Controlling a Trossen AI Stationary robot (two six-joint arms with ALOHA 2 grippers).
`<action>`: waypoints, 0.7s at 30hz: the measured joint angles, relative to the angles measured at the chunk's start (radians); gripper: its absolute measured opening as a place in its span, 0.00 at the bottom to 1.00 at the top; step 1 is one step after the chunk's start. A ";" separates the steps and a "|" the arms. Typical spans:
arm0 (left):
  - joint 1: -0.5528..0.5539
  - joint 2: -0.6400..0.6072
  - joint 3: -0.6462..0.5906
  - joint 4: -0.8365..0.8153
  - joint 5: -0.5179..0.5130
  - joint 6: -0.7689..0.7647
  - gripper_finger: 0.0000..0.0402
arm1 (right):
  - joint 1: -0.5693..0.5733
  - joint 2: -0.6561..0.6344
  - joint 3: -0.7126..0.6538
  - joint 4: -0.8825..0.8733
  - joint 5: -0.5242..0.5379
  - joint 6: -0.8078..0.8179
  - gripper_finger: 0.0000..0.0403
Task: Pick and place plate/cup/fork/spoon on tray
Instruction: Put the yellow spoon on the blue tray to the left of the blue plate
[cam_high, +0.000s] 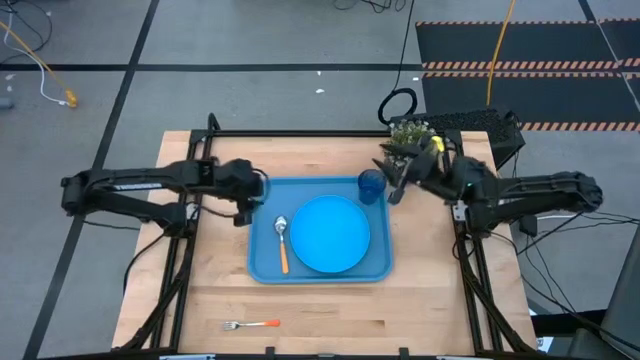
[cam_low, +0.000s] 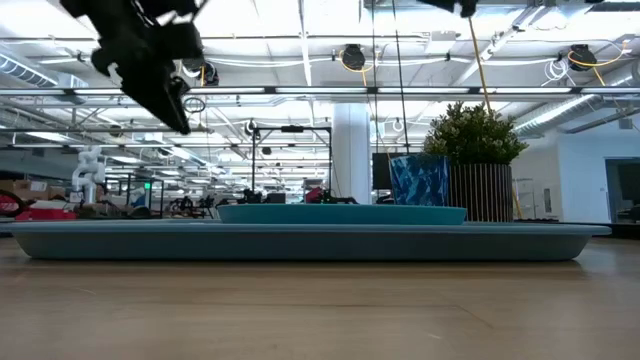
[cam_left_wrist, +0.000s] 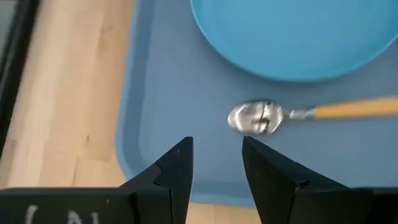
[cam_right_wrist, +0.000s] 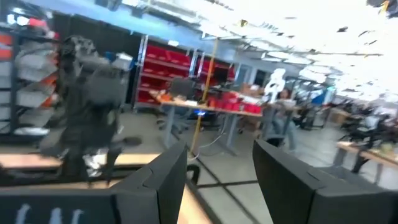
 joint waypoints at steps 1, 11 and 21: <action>-0.001 0.037 0.007 -0.006 -0.004 0.028 0.36 | -0.012 -0.010 0.000 0.001 -0.001 -0.007 0.44; -0.088 0.306 0.018 0.003 -0.088 0.244 0.36 | -0.110 -0.020 -0.002 -0.133 0.006 -0.011 0.44; -0.250 0.358 0.018 0.072 -0.094 0.190 0.36 | -0.127 -0.020 -0.002 -0.178 0.031 0.064 0.44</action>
